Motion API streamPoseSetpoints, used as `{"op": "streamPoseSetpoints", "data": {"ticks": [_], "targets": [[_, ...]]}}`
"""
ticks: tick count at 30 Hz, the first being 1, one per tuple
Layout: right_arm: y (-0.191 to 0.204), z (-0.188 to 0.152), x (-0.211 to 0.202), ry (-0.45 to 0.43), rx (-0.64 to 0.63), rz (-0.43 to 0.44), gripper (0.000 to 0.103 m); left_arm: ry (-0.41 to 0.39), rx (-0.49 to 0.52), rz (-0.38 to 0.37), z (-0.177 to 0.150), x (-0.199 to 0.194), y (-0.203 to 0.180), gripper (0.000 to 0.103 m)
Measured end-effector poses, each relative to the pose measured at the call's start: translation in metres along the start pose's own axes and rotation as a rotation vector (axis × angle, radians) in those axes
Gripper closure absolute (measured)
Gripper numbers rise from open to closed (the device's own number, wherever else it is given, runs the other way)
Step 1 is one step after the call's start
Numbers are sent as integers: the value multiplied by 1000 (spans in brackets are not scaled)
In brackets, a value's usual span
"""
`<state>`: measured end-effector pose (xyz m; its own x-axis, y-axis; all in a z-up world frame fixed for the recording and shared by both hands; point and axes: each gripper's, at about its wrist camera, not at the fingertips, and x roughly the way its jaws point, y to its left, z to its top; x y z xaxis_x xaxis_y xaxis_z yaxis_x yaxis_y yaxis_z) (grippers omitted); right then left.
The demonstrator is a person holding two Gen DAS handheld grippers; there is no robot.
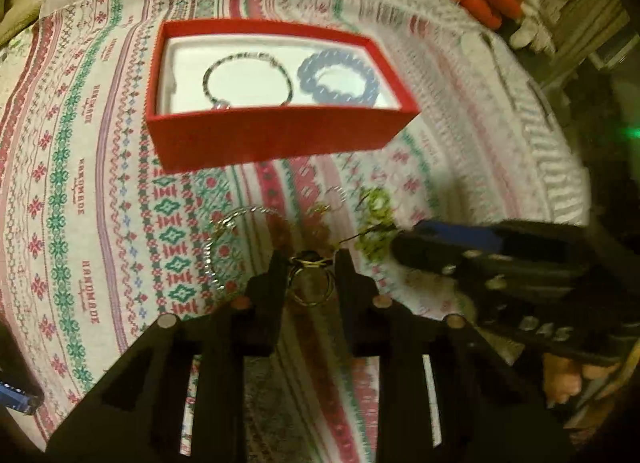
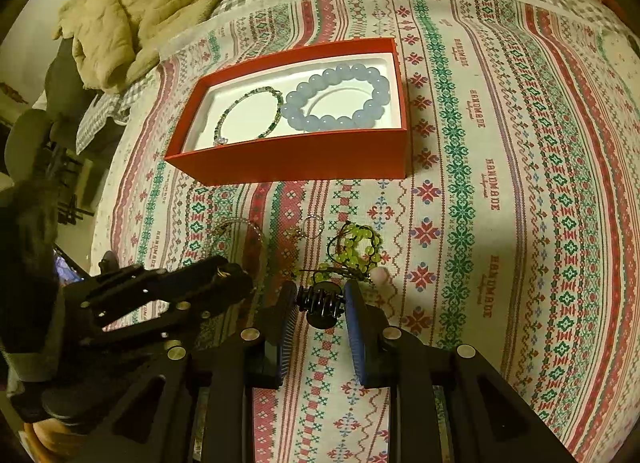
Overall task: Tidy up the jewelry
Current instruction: 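Carry the clip and rings into the red box and open both tools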
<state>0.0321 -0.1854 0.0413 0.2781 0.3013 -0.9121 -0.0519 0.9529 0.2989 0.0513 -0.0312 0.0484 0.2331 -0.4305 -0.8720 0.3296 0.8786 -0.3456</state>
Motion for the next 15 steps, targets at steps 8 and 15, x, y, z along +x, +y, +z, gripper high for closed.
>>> {"op": "streamPoseSetpoints", "data": {"ticks": [8, 15], "targets": [[-2, 1, -3, -9, 6, 3, 78, -44, -33, -8, -1, -17, 12, 77], [-4, 9, -13, -36, 22, 12, 78, -77, -63, 36, 9, -24, 15, 77]]}}
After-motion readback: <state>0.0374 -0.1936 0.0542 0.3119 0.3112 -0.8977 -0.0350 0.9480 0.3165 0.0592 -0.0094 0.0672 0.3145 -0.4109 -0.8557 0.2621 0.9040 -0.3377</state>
